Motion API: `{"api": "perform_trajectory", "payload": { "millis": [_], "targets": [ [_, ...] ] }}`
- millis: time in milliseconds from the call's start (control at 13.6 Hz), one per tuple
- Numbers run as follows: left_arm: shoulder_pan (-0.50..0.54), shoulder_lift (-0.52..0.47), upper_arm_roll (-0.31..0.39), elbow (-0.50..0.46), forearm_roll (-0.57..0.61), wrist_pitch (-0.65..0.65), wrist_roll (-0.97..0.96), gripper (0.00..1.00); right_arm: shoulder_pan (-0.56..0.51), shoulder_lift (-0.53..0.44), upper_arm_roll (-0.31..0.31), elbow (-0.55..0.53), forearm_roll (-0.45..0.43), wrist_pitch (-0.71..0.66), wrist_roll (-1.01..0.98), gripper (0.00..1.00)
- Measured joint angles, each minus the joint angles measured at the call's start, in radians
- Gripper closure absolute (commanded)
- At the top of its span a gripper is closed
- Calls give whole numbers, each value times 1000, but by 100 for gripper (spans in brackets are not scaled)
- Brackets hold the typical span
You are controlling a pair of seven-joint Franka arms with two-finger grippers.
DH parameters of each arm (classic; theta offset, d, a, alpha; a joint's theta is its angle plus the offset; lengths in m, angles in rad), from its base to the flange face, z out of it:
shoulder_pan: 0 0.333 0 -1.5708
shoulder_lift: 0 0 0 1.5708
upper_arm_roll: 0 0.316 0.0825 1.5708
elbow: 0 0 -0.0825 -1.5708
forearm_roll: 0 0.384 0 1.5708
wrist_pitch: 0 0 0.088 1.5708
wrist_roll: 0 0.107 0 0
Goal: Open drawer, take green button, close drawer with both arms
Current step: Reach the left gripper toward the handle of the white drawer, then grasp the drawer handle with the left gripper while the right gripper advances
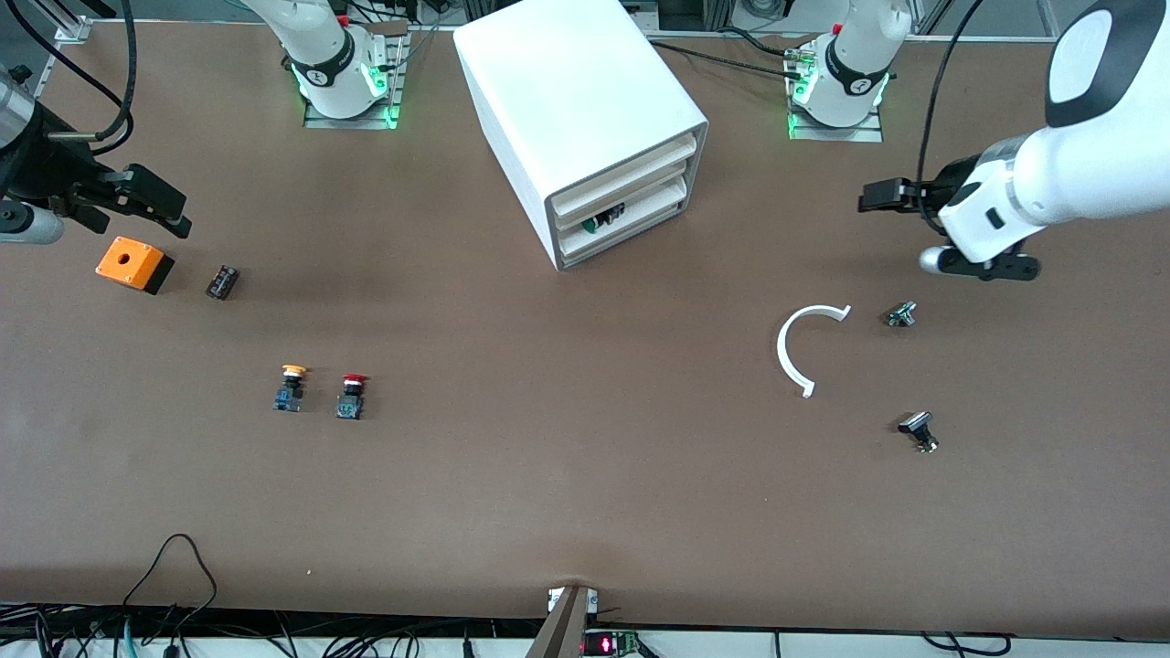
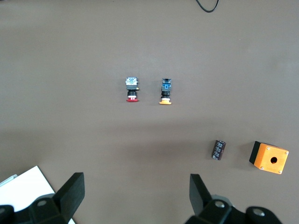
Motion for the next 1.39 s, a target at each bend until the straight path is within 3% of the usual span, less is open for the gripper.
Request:
{"api": "perform_trajectory", "payload": {
  "millis": [440,953,1173,1393],
  "targets": [
    [-1,176,-1,-33,-405,-6,303,1,8,12,17,-4,1,13,0,0],
    [-7,263,-25,-305,-804,124,817,2,27,38,29,-25,1,13,10,1],
    [-10,365,-66,-363,-935,155,1002,7,31,57,29,-45,1,12,10,1],
    [-28,447,-113,-398,-990,242,1081,8,58,91,31,-51,2,16,11,1]
  ]
}}
